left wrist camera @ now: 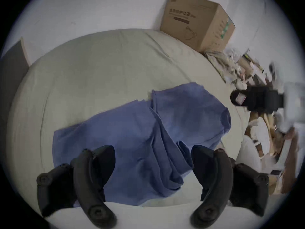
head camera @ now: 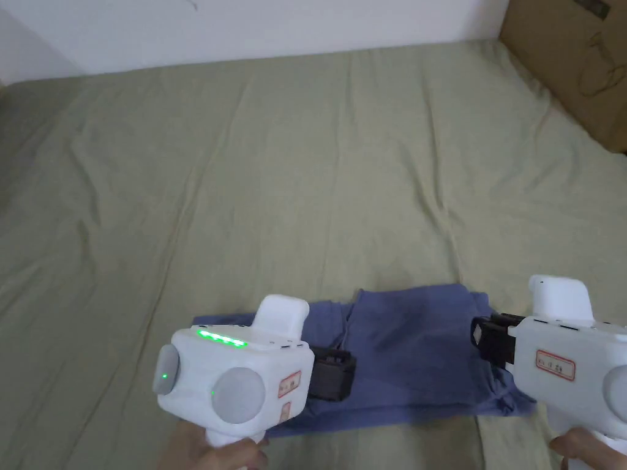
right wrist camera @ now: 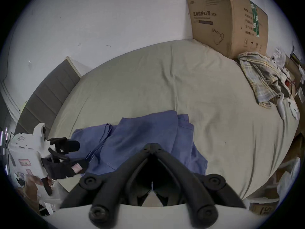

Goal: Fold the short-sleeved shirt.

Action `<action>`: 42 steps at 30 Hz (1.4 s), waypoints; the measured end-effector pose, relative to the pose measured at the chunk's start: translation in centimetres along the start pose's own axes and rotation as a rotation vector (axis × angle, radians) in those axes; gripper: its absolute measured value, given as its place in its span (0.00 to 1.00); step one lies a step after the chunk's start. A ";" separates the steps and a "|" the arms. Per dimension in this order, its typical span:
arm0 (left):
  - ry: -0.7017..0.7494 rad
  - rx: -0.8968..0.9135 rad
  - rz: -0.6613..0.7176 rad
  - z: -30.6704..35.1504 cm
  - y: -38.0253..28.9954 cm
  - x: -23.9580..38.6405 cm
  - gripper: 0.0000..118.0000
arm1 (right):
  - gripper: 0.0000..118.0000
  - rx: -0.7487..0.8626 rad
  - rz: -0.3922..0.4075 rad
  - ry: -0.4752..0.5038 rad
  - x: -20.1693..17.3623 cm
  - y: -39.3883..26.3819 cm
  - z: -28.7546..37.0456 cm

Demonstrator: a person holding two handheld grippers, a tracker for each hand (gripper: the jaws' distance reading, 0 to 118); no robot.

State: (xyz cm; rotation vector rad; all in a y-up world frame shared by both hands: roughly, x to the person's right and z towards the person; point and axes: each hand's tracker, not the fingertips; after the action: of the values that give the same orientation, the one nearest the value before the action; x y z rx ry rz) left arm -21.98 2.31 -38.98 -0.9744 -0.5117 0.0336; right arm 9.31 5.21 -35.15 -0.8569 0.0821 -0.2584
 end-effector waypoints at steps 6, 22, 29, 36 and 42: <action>-0.117 0.135 0.336 4.5 0.7 -5.0 0.20 | 0.00 -0.012 0.024 0.022 -1.1 -0.4 -0.7; -0.239 -0.103 0.398 -2.5 -2.1 -2.1 0.00 | 0.00 0.089 0.094 0.047 -2.9 -0.5 0.2; -0.258 -0.139 0.378 -3.9 -2.3 1.4 0.00 | 0.00 0.252 0.113 0.034 -2.5 -0.2 2.5; -0.291 -0.200 0.311 -5.6 -1.9 5.3 0.00 | 0.00 0.386 0.150 -0.007 -2.2 -0.6 4.7; -0.355 -0.198 0.340 -4.8 -1.3 5.3 0.00 | 0.00 0.427 0.175 -0.028 -1.6 -1.2 5.2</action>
State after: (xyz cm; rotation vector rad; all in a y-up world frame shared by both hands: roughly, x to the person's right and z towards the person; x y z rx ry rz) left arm -15.49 -0.80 -37.99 -1.2499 -0.6776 0.4750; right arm 8.48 8.68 -30.90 -0.4247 0.0718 -0.0930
